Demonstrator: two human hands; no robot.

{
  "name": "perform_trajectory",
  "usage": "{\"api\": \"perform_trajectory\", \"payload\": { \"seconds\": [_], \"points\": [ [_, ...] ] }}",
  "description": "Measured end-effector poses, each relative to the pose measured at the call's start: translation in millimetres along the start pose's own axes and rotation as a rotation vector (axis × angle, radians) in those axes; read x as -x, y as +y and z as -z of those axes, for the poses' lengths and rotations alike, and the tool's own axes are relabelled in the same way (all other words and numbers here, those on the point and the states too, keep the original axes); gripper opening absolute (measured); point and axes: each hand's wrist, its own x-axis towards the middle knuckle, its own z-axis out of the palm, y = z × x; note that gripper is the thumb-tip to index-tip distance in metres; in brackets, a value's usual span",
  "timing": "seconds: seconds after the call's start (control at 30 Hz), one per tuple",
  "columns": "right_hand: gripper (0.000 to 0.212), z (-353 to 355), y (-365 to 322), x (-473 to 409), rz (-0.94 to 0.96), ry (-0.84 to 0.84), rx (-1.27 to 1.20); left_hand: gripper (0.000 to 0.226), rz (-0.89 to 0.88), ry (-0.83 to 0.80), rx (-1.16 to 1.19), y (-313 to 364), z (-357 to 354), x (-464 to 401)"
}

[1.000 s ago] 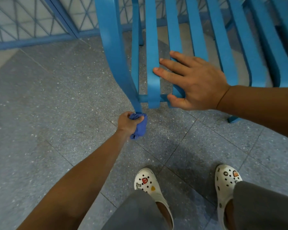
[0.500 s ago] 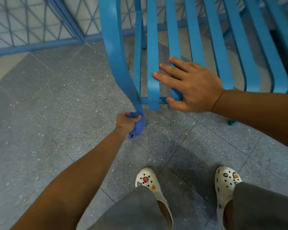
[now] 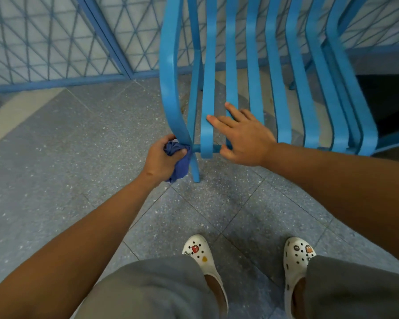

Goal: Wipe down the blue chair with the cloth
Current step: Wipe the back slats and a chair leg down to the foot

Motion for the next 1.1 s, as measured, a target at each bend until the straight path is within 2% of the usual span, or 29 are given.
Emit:
{"api": "perform_trajectory", "payload": {
  "seconds": [0.2,0.57,0.9,1.1],
  "points": [
    [0.084,1.2,-34.2,14.5,-0.080,-0.044,-0.112,0.035,-0.068,-0.064,-0.080,17.4,7.3,6.0],
    [0.079,6.0,-74.2,36.3,-0.265,-0.103,-0.255,0.035,0.003,-0.076,-0.151,53.5,1.0,26.9],
    [0.082,19.3,-58.8,84.2,-0.201,-0.181,-0.320,0.035,0.062,-0.117,-0.101,77.5,-19.9,61.6],
    [0.067,36.5,-61.5,101.1,-0.200,-0.181,-0.430,0.036,0.148,-0.087,0.017,88.0,-20.7,77.7]
  ]
}}
